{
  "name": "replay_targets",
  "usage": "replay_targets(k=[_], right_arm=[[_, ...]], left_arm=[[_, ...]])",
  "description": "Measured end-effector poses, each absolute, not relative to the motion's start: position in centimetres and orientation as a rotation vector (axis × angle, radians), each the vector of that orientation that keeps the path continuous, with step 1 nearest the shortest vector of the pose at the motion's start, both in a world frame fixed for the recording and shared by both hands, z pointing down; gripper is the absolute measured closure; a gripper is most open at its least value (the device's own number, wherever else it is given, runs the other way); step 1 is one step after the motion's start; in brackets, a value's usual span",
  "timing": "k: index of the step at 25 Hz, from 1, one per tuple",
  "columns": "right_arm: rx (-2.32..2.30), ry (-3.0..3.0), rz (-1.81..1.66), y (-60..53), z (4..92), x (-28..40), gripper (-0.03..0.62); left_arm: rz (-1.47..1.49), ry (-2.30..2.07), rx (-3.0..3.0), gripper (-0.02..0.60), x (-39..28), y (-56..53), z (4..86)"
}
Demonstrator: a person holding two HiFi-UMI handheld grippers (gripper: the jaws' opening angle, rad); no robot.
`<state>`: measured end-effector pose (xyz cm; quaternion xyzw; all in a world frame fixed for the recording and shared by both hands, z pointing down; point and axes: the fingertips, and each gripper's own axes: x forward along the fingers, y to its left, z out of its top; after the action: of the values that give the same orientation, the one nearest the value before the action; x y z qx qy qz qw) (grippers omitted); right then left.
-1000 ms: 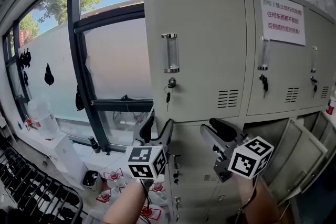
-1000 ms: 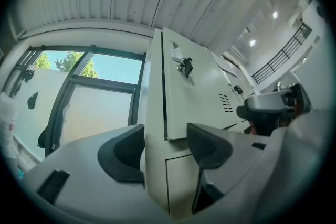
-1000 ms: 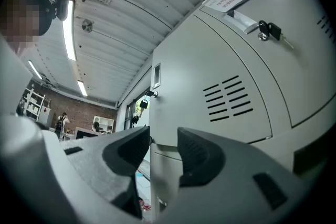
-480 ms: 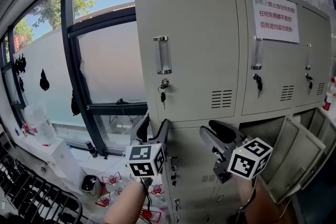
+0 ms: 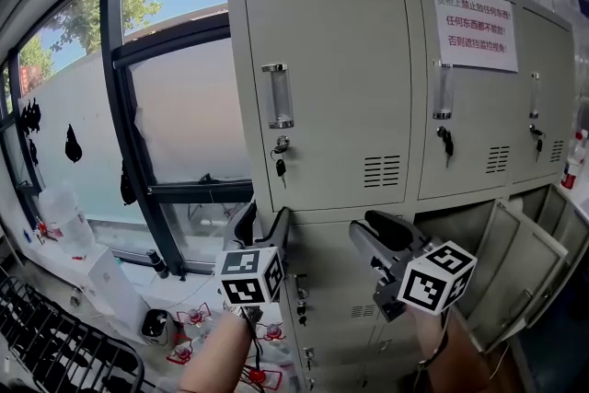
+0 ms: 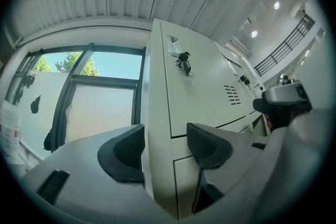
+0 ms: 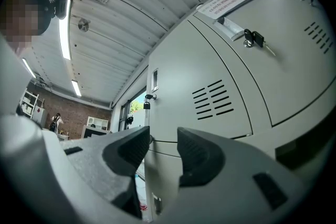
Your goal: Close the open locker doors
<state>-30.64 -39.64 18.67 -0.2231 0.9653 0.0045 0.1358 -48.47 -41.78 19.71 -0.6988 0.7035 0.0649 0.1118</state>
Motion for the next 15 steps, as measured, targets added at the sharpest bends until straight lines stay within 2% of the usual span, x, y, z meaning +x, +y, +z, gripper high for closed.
replay_targets(k=[8,15], right_arm=[[-0.665,2.797,0.011,-39.2,18.9,-30.4,0.432],[-0.698,2.794,0.015,-38.6,19.3,-29.8,0.433]], left_arm=[[0.246,2.013,-2.033,0.337,-47.9,-39.1,18.7],[0.299,1.859,-2.123,0.338,-44.1,-36.3,18.0]])
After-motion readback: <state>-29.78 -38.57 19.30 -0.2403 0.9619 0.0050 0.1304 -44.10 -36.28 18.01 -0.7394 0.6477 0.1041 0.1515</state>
